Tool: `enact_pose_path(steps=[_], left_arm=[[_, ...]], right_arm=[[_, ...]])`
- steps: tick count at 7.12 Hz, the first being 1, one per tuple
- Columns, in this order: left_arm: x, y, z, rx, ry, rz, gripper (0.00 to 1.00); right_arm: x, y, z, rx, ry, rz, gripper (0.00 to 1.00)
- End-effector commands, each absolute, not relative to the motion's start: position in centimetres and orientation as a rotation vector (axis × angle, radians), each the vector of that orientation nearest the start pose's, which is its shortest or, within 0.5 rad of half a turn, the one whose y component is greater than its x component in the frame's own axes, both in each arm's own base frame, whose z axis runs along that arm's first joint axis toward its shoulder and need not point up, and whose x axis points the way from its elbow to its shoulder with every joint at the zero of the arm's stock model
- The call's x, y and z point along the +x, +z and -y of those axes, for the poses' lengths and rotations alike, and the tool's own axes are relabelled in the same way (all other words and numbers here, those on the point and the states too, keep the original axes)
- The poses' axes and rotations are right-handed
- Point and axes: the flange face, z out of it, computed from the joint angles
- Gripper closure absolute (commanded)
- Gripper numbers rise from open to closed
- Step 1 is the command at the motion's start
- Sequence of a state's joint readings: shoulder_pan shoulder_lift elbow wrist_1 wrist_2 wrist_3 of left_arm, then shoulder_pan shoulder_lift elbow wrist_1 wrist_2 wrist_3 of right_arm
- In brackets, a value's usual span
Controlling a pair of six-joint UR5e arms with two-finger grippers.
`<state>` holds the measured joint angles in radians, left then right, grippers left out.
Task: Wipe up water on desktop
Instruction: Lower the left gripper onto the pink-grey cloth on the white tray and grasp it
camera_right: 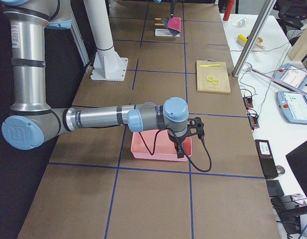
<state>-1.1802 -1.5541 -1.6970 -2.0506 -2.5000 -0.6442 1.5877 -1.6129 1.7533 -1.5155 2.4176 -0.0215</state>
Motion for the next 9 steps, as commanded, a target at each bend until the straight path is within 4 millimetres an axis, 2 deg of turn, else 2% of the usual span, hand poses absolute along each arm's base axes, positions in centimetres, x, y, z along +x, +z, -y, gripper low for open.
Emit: enact_pose_path(steps=[1,4,8,9], left_arm=[[13.99,54.53,47.77,0.010,0.043,-1.053,0.44],[14.13,54.13,48.08,0.015,0.048,-1.058,0.49],[13.85,54.27,47.57,0.012,0.045,-1.058,0.77],[13.79,54.03,47.35,-0.006,0.051,-1.081,0.81]], right_arm=[[6.68,57.72,48.03,0.201,-0.087,0.840,0.00],[6.64,57.48,48.33,0.204,-0.091,0.846,0.00],[6.64,57.57,48.33,0.201,-0.088,0.846,0.00],[6.64,57.55,48.34,0.202,-0.089,0.846,0.00]])
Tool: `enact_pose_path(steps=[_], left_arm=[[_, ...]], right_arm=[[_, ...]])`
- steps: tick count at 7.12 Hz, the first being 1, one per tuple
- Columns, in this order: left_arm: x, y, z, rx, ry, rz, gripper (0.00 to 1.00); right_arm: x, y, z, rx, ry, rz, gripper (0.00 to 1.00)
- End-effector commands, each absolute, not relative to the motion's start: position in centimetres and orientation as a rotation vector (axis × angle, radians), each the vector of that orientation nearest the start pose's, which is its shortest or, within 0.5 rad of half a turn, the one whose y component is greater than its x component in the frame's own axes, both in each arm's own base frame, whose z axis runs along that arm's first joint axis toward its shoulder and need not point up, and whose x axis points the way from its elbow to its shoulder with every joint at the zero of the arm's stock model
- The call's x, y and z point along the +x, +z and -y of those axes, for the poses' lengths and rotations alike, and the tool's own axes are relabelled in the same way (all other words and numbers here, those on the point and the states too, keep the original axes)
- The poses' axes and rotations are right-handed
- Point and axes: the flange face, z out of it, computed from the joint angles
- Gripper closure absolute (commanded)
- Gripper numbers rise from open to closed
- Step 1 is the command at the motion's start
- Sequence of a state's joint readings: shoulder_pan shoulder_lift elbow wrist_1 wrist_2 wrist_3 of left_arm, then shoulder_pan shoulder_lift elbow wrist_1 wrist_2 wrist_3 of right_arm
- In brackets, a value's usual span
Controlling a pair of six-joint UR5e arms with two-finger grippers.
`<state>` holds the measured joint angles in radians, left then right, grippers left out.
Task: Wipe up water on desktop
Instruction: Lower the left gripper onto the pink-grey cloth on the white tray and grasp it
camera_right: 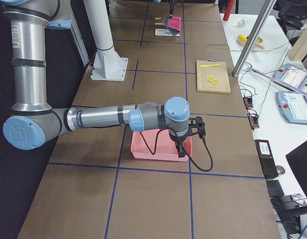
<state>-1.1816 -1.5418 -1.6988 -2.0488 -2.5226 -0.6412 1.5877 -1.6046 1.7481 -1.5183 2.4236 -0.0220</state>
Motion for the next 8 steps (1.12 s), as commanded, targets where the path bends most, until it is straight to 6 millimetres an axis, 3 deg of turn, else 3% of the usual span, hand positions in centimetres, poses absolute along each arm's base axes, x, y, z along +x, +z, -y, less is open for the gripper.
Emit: enact_pose_path(steps=[1,3,5,7,8], left_arm=[[13.7,53.7,47.3,-0.015,0.058,-1.104,0.81],[13.6,53.4,47.3,-0.009,0.060,-1.107,0.81],[12.3,52.7,47.8,0.004,0.044,-1.124,0.95],[9.0,50.0,48.2,0.029,0.010,-1.177,0.96],[8.5,48.2,48.4,0.032,0.002,-1.185,0.97]], right_arm=[[6.6,57.6,48.3,0.201,-0.088,0.846,0.00],[6.6,57.7,48.3,0.198,-0.087,0.847,0.00],[6.6,57.3,48.5,0.205,-0.090,0.848,0.00],[6.6,56.1,48.6,0.223,-0.090,0.862,0.00],[6.3,55.2,49.0,0.240,-0.104,0.861,0.00]])
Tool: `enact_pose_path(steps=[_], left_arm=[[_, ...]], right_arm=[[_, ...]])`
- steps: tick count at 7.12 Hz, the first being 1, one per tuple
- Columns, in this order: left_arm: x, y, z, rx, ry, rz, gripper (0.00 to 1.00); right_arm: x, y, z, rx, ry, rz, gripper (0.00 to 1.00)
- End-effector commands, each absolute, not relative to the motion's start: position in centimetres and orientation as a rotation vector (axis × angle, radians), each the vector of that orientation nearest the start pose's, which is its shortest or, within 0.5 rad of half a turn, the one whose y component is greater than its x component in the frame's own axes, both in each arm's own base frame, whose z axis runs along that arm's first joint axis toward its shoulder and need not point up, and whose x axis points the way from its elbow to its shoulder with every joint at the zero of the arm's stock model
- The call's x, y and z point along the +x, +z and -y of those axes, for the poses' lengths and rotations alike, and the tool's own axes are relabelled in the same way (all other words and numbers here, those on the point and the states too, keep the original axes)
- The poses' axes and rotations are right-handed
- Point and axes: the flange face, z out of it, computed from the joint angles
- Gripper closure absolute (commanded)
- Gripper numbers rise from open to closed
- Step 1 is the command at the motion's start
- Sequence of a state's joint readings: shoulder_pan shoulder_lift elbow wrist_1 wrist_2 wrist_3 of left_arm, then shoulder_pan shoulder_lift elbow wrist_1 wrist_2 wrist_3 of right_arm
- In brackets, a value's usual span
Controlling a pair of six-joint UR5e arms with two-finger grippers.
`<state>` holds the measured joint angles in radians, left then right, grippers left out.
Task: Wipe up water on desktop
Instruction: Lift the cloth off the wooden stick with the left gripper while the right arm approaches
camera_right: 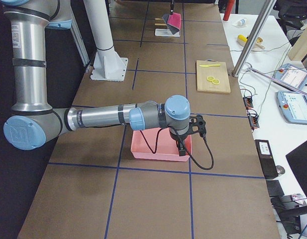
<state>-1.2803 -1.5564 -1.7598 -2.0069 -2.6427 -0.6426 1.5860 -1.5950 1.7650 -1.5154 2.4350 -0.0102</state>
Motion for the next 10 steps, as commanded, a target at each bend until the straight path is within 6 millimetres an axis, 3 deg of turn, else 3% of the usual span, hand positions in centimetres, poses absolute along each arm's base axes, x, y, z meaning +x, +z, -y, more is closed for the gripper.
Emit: enact_pose_path(steps=[1,2,4,6,8,10], left_arm=[[7.9,45.0,50.1,0.043,-0.020,-1.187,0.96],[7.2,40.9,52.0,0.057,-0.038,-1.187,0.96],[7.7,33.1,54.9,0.046,-0.063,-1.195,0.96],[10.0,25.9,56.4,-0.106,-0.293,-1.235,0.96],[13.6,25.0,55.8,-0.188,-0.325,-1.231,0.97],[17.9,23.3,55.5,-0.160,-0.380,-1.217,0.97]], right_arm=[[4.4,53.6,50.5,0.252,-0.151,0.865,0.00],[2.4,52.4,51.5,0.258,-0.199,0.870,0.00],[-0.3,49.9,52.5,0.327,-0.253,0.884,0.00],[-6.1,43.7,54.3,0.443,-0.263,0.962,0.00],[-13.7,34.7,55.7,0.551,-0.255,1.058,0.02],[-25.6,26.2,54.1,0.659,-0.189,1.115,0.02]])
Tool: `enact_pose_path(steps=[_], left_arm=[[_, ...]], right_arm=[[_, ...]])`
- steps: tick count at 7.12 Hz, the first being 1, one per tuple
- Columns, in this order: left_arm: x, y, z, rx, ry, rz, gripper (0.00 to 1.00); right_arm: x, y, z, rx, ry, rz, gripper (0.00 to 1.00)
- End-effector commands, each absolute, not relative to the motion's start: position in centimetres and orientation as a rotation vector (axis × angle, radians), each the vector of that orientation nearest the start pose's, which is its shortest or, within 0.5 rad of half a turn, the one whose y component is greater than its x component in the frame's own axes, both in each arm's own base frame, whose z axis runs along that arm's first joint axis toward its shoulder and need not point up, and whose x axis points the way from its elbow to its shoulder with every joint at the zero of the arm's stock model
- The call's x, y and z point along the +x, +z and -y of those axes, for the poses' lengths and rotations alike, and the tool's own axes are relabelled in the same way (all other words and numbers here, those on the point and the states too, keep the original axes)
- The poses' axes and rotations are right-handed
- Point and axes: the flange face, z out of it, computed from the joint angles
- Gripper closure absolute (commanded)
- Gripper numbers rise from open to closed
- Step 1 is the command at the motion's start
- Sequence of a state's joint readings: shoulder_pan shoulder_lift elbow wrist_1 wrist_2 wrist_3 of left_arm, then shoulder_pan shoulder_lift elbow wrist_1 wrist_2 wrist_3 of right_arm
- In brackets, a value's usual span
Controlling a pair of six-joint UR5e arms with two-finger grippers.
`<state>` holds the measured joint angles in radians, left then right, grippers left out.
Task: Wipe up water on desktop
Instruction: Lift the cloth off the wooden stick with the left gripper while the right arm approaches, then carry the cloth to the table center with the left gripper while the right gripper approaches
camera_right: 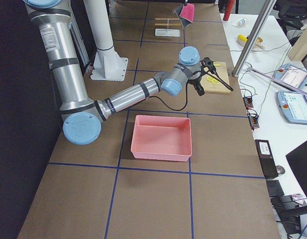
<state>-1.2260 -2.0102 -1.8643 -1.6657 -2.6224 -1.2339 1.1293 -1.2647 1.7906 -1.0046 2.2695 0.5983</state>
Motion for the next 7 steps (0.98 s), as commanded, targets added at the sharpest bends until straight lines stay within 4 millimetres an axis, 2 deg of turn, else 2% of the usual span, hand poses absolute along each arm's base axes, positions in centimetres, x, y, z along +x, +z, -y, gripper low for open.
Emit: enact_pose_path(steps=[1,2,4,5,6,7], left_arm=[[22.9,22.8,54.3,-0.127,-0.452,-1.222,0.97],[26.3,22.0,53.2,-0.137,-0.519,-1.250,0.97],[29.5,18.4,52.9,-0.227,-0.624,-1.280,0.97],[31.9,17.4,52.0,-0.237,-0.651,-1.281,0.97],[34.4,16.8,50.7,-0.233,-0.644,-1.279,0.97],[35.8,16.2,50.2,-0.262,-0.653,-1.276,0.97]], right_arm=[[-31.8,21.9,51.3,0.694,-0.121,1.155,0.02],[-36.5,19.3,48.6,0.754,-0.116,1.162,0.02],[-42.1,14.8,44.1,0.826,-0.145,1.203,0.02],[-44.6,13.6,41.9,0.869,-0.128,1.196,0.02],[-47.0,13.6,39.5,0.887,-0.122,1.183,0.02],[-47.8,13.4,38.5,0.928,-0.146,1.156,0.02]])
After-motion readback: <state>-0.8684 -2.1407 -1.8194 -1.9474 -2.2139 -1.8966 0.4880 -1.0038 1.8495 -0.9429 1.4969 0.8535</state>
